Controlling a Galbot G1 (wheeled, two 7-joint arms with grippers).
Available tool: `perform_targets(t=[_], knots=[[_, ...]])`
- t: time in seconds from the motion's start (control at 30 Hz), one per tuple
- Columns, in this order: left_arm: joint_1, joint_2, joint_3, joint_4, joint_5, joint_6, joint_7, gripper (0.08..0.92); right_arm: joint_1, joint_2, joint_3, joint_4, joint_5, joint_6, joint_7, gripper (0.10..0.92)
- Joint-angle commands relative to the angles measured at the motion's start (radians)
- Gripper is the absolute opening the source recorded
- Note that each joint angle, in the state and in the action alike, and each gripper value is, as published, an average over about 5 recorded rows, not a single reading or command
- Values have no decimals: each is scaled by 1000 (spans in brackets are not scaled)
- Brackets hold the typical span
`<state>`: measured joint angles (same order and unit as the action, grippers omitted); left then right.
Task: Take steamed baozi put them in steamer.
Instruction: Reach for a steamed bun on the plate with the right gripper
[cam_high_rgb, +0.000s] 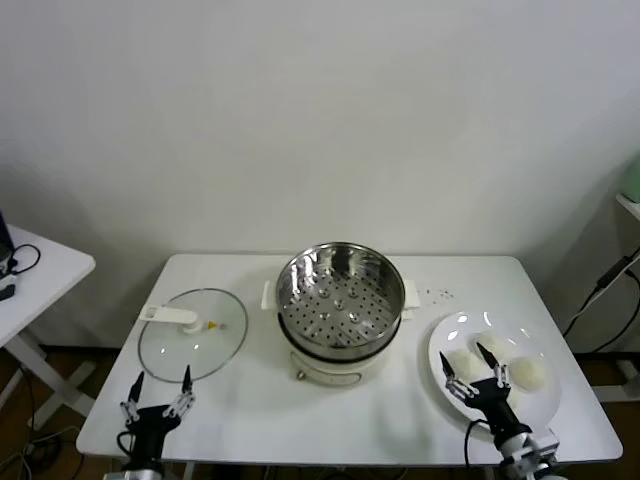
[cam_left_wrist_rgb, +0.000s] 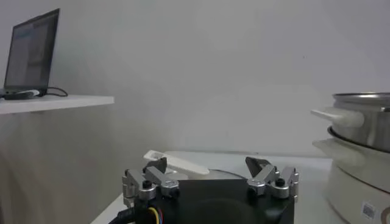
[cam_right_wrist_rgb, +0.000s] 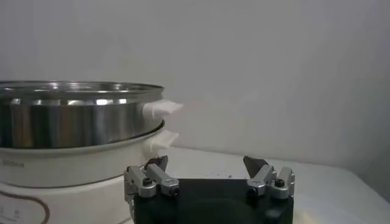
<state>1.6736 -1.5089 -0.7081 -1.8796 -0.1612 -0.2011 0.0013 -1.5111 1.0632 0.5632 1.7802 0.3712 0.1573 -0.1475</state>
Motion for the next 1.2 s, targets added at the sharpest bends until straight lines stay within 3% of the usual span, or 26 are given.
perform_targets(t=[0.03,0.33,0.8,1.2], knots=[[-3,2,3,1,-3,-1,3,823,178,-136,-8,-48,-18,-77,-47,823],[-12,3,5,-1,-5,3,7,823,440,-295,-108,-223,19,-131,-195,823],[-32,14,-1,6,-3,11,12,823,1035,-586,-608,-543,-86,-197,-858,823],[-43,16,-6,9,-10,14,11,823,1557,-634,-1275,-596,-186,-173,-1051,823]])
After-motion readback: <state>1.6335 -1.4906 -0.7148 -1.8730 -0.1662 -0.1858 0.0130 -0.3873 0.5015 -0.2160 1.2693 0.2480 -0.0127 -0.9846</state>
